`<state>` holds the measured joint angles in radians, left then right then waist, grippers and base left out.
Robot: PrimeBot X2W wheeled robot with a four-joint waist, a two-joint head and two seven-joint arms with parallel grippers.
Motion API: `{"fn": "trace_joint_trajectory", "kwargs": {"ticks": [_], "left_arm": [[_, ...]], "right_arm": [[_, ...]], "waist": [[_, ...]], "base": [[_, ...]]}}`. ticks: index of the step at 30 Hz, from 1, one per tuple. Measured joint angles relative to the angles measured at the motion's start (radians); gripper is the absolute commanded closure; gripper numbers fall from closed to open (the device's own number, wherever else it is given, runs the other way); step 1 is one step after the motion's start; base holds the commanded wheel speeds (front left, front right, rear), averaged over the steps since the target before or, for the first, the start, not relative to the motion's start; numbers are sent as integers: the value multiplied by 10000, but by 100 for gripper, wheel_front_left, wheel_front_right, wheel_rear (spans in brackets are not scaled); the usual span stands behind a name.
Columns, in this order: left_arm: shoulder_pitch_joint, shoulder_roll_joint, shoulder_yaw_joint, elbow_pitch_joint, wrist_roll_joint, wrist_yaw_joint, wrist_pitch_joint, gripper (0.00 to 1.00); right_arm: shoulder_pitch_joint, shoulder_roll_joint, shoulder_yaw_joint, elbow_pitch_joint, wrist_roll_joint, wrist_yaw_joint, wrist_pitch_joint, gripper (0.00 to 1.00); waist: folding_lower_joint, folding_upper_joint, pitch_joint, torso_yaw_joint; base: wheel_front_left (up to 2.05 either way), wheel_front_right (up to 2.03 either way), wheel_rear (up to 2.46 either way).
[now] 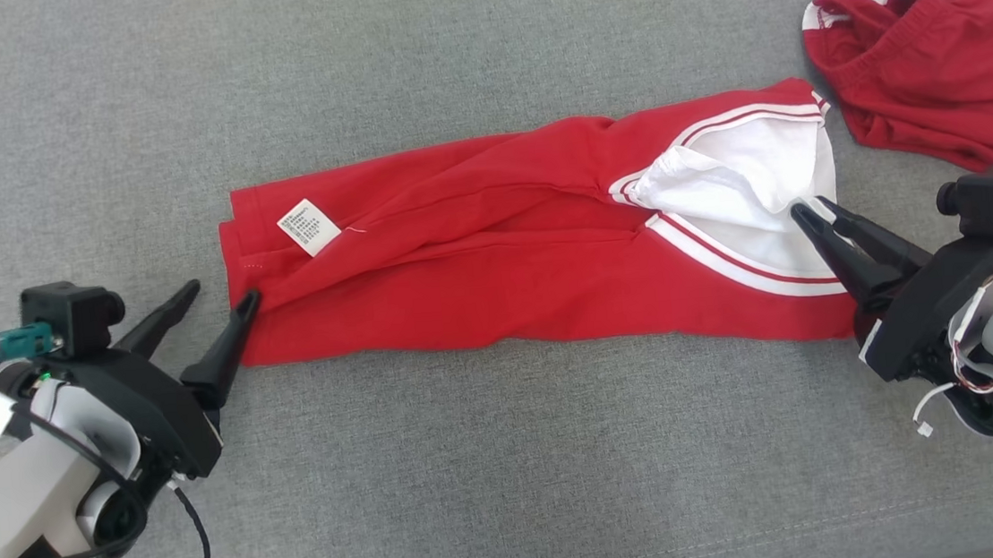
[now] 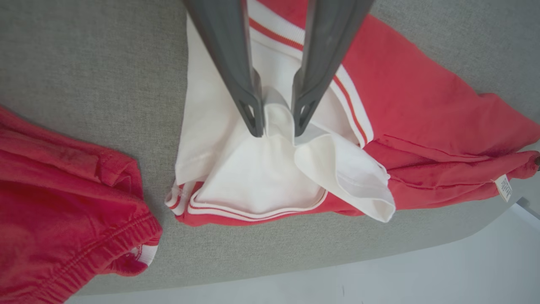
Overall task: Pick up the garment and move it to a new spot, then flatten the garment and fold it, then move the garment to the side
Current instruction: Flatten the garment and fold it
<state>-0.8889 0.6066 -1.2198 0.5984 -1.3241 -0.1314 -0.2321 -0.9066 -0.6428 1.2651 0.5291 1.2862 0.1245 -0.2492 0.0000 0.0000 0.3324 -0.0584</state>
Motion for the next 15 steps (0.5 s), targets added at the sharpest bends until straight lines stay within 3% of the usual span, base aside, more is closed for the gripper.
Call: {"fn": "trace_joint_trajectory", "kwargs": {"ticks": [9,12,14,15], "left_arm": [[618,-88,491,58,-23,0,-171,0],[819,-163,600,54,-25,0,-173,0],[959,-221,708,46,-25,0,-174,0],[1011,-253,731,52,-25,0,-174,0]], "right_arm": [[391,-211,-48,-132,-23,0,0,85],[503,-282,-130,-163,-98,0,-2,98],[607,-314,-199,-165,-98,0,0,97],[656,-322,-238,-155,-98,0,-2,91]], "waist": [[0,0,-164,38],[0,0,-219,59],[0,0,-254,73],[0,0,-271,80]], "base": [[0,0,0],[0,0,0],[0,0,0],[0,0,0]]}}
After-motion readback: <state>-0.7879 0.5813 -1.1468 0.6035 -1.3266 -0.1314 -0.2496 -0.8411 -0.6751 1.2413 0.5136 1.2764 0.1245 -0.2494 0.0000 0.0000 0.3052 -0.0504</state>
